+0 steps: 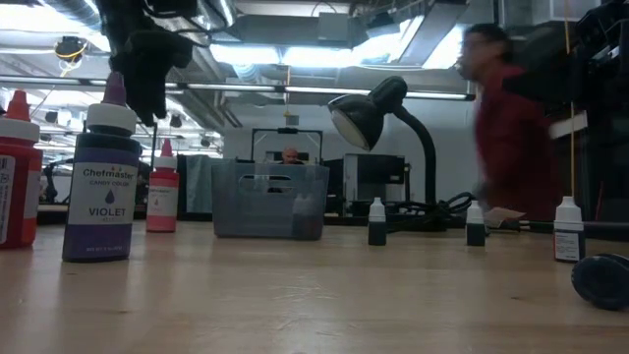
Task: Pick & Place food coloring
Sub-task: Put the small pink food coloring bottle into the gray transparent bin
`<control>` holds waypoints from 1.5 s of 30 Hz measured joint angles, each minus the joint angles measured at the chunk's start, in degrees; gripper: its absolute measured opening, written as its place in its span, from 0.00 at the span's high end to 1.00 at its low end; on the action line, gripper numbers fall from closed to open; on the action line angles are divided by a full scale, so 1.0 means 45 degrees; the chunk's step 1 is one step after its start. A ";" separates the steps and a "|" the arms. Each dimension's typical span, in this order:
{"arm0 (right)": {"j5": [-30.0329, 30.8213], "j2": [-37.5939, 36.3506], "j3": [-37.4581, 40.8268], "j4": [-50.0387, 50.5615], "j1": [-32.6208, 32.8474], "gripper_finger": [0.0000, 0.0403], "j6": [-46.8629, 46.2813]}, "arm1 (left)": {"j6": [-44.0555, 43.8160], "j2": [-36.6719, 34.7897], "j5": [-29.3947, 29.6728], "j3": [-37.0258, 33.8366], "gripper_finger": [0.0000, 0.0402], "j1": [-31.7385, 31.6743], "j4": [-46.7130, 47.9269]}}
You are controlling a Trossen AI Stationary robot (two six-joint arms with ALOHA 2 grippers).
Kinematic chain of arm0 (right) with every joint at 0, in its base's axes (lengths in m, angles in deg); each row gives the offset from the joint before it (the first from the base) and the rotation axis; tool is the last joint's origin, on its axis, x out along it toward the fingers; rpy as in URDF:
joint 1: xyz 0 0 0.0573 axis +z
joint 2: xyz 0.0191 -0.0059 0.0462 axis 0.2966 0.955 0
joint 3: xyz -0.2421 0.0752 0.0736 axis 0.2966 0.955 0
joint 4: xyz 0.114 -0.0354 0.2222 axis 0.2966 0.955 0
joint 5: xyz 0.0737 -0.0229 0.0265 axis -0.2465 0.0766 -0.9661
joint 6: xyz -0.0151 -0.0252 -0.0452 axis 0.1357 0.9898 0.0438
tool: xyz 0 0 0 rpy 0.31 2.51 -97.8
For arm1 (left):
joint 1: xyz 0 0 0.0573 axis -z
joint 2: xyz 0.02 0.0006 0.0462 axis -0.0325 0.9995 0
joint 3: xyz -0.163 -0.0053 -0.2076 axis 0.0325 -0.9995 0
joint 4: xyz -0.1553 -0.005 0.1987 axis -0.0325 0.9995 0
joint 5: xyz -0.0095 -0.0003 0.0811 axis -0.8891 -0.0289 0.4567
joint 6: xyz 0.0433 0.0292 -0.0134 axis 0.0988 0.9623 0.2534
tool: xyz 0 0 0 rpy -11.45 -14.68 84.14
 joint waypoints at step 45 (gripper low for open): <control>-0.0001 -0.0001 -0.0001 0.0002 0.0002 0.96 -0.0001 | -0.9822 0.1179 -0.0272 0.1525 0.33 0.5641 0.1493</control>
